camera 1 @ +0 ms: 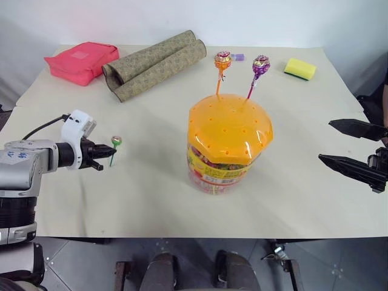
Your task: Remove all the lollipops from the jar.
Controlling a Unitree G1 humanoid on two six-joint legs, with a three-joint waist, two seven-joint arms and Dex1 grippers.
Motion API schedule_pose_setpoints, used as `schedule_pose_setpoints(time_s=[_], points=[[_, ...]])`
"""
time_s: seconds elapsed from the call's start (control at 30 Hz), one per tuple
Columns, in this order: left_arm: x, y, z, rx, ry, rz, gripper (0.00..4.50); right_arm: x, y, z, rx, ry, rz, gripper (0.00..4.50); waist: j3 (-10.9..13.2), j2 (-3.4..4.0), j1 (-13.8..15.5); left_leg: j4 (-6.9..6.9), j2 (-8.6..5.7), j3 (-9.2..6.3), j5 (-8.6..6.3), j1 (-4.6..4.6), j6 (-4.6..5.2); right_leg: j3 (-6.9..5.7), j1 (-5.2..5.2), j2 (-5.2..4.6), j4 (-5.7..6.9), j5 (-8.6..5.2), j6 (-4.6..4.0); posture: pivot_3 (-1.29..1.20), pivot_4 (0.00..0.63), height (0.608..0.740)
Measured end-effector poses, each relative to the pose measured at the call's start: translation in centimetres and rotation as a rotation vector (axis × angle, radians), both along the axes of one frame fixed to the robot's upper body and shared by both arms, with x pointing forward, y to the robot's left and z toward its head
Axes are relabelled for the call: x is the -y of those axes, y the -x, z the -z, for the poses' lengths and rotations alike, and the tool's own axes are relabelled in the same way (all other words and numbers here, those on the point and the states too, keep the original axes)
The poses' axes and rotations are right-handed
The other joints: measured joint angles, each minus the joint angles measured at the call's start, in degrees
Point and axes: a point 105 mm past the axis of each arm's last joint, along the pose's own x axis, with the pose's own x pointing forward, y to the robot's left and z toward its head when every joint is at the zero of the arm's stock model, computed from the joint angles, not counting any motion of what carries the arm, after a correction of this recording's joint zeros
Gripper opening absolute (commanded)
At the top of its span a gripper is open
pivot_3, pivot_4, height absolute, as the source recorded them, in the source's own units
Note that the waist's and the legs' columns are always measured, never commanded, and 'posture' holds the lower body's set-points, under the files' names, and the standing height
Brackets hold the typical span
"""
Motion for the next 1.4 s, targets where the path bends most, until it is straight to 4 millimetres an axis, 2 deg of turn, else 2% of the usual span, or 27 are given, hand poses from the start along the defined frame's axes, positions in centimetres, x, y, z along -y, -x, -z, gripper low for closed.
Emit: schedule_pose_setpoints(time_s=[0.17, 0.33, 0.67, 0.8, 0.93, 1.03, 1.13, 1.23, 1.33, 1.4], points=[[-1.4, 0.1, 0.3, -0.034, -0.067, -0.08, 2.92, -0.1, -0.3, -0.1, 0.003, -0.007, -0.008, 4.5, 0.0, 0.0, 0.0, 0.0, 0.0, 0.02, 0.0, 0.0, 0.0, 0.01, -0.01, 0.0, 0.0, 0.0, 0.0, 0.0, 0.15, 0.74], [-1.7, 0.0, -0.2, -0.042, -0.092, -0.096, 4.43, -0.2, -0.5, -0.1, 0.005, -0.005, -0.002, 4.5, 0.0, 0.0, 0.0, 0.0, 0.0, 0.02, 0.0, 0.0, -0.01, 0.0, -0.01, 0.0, 0.0, 0.0, 0.0, 0.0, 0.15, 0.74], [-1.9, 0.0, -3.0, 0.011, -0.126, -0.059, 4.47, -0.1, -0.7, -0.4, 0.023, -0.002, 0.006, 4.5, 0.0, 0.0, 0.0, 0.0, -0.01, 0.05, -0.01, 0.0, -0.01, 0.02, -0.01, 0.0, 0.0, 0.0, 0.0, 0.0, 0.15, 0.74], [-0.8, 0.0, -4.5, 0.062, -0.113, 0.029, 4.47, 0.1, -0.8, -0.5, 0.025, -0.004, 0.014, 4.5, 0.0, 0.0, 0.0, 0.0, -0.01, 0.05, -0.01, -0.01, -0.01, 0.02, -0.02, 0.0, 0.0, 0.0, 0.0, 0.0, 0.15, 0.74], [1.8, -0.4, -7.1, 0.198, -0.047, 0.185, 4.47, 0.2, -0.9, -0.7, 0.034, -0.007, 0.017, 4.5, 0.0, 0.0, 0.1, 0.01, -0.01, 0.05, -0.01, -0.01, -0.01, 0.01, -0.02, 0.0, 0.0, 0.0, 0.0, 0.0, 0.15, 0.74], [5.8, -0.9, -10.6, 0.383, 0.068, 0.383, 4.47, 0.2, -0.9, -1.6, 0.065, -0.02, 0.021, 4.5, 0.0, 0.0, 0.3, 0.07, -0.02, 0.06, -0.01, -0.03, -0.01, 0.01, -0.02, -0.01, 0.02, 0.01, 0.01, 0.0, 0.15, 0.74], [8.6, -1.4, -13.1, 0.5, 0.15, 0.538, 4.47, 0.3, -0.9, -2.4, 0.074, -0.053, 0.027, 4.5, 0.0, 0.0, 0.3, 0.06, -0.03, 0.08, 0.0, -0.03, -0.01, -0.01, -0.02, 0.0, 0.02, 0.01, 0.01, 0.0, 0.15, 0.74], [11.1, -1.7, -13.9, 0.536, 0.221, 0.677, 4.47, 0.2, -0.7, -3.0, 0.088, -0.076, 0.034, 4.5, 0.0, 0.0, 0.1, 0.06, -0.04, 0.1, 0.0, -0.02, -0.01, 0.0, -0.02, 0.0, 0.02, 0.01, 0.02, 0.0, 0.15, 0.74], [14.3, -2.2, -13.7, 0.525, 0.321, 0.83, 4.47, -0.4, -0.4, -3.1, 0.092, -0.116, 0.022, 4.5, 0.0, -0.01, 0.2, 0.08, -0.05, 0.1, 0.0, -0.04, 0.0, -0.02, -0.02, 0.0, 0.02, 0.02, 0.03, 0.0, 0.15, 0.74], [15.6, -2.4, -13.4, 0.515, 0.351, 0.9, 4.47, -0.9, -0.2, -3.1, 0.088, -0.134, 0.012, 4.5, 0.0, -0.01, 0.1, 0.07, -0.06, 0.1, -0.01, -0.05, 0.0, -0.01, -0.03, 0.0, 0.02, 0.02, 0.03, 0.0, 0.15, 0.74]])
